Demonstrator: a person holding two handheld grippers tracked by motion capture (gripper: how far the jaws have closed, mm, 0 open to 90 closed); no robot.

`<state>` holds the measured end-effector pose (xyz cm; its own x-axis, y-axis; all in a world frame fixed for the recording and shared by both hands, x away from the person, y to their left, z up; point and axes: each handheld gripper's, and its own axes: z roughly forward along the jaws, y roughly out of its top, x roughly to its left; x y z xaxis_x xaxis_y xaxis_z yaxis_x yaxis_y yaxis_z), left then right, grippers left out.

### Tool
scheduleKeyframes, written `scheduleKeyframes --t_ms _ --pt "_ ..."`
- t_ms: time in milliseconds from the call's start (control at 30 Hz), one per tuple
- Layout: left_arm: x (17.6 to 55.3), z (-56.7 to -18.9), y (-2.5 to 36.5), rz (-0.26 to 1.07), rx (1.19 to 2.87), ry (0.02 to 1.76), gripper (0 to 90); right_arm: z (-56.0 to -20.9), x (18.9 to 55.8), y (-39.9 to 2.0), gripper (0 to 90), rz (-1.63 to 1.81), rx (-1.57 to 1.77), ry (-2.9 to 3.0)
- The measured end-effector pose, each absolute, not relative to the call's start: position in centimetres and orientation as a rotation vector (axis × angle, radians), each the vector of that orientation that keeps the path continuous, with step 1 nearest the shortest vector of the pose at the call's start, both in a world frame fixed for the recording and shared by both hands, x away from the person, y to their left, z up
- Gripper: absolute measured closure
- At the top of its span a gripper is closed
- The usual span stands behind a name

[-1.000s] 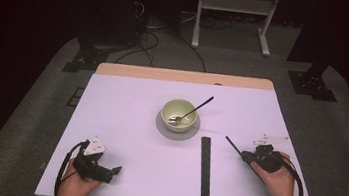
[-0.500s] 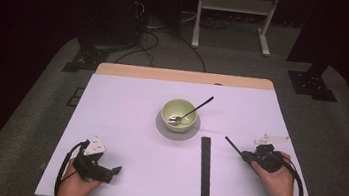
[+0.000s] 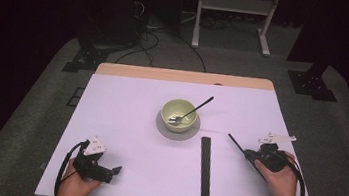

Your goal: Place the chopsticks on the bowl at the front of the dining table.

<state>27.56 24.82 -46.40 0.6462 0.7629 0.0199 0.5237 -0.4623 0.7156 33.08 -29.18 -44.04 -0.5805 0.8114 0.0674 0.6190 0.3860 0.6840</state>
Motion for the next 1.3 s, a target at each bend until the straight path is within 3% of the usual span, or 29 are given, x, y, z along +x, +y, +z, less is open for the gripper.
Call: scheduleKeyframes --t_ms 1300 --pt "27.6 -46.4 24.8 0.445 2.171 0.995 0.0 -41.1 33.4 -27.3 86.0 1.074 1.215 2.363"
